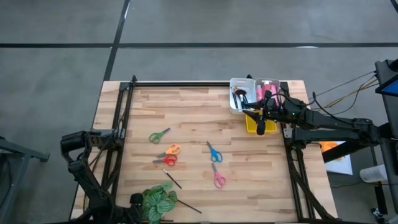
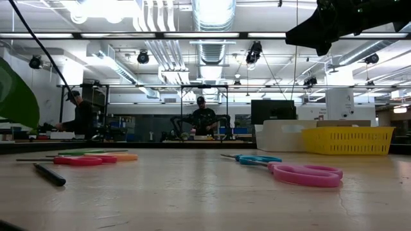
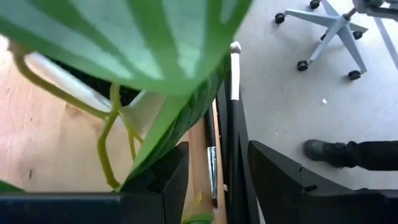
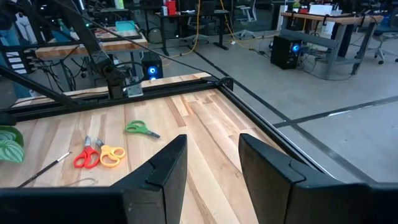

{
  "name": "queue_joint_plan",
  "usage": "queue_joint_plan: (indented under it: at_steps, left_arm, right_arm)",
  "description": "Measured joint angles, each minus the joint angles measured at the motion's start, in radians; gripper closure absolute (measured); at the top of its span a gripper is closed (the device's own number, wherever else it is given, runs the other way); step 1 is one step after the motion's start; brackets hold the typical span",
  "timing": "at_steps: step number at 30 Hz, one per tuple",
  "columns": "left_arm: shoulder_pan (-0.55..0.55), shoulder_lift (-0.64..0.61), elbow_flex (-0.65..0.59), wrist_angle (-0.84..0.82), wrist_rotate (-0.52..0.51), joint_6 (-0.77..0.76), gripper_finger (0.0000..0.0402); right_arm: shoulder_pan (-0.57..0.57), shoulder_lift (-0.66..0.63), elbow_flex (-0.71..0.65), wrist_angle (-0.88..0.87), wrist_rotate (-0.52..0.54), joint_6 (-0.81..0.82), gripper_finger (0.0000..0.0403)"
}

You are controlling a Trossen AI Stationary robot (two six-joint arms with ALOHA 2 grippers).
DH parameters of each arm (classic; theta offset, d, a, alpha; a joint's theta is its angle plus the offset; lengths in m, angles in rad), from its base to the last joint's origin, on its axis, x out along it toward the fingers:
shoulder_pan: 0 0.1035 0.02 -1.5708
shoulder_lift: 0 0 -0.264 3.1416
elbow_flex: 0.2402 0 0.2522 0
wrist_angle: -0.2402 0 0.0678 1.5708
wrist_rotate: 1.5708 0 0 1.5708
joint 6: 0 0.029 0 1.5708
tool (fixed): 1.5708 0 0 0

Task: Pick & Place Paint Supplies
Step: Put the black paint brush into the white bin

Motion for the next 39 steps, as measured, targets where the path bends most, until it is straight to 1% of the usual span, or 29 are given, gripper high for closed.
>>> queue_joint_plan:
  at_steps: [9,12,15,22,26,29,36,39]
  left_arm:
    - [0.011,0.016,0.0,0.0,0.033,0.005,0.0232]
    - [0.026,0.042,0.013,0.0,0.089,-0.014,0.0233]
    - [0.043,0.06,0.032,-0.001,0.135,0.01,0.0233]
    - [0.051,0.059,0.028,-0.004,0.139,0.018,0.0233]
    - [0.052,0.059,0.028,-0.023,0.136,-0.031,0.0237]
    - [0.052,0.059,0.023,-0.027,0.13,-0.045,0.026]
    - [0.053,0.059,0.02,-0.048,0.124,-0.045,0.0354]
    - [0.053,0.059,0.019,-0.049,0.122,-0.045,0.0385]
  right_arm:
    - [0.0,0.0,0.0,0.0,0.0,0.0,0.0259]
    - [0.0,0.0,0.0,0.0,0.0,0.0,0.0259]
    - [0.0,0.0,0.0,0.0,0.0,0.0,0.0259]
    - [0.0,0.0,0.0,0.0,0.0,0.0,0.0259]
    - [0.0,0.0,0.0,0.0,0.0,0.0,0.0259]
    - [0.0,0.0,0.0,0.0,0.0,0.0,0.0259]
    - [0.0,0.0,0.0,0.0,0.0,0.0,0.0259]
    - [0.0,0.0,0.0,0.0,0.0,0.0,0.0259]
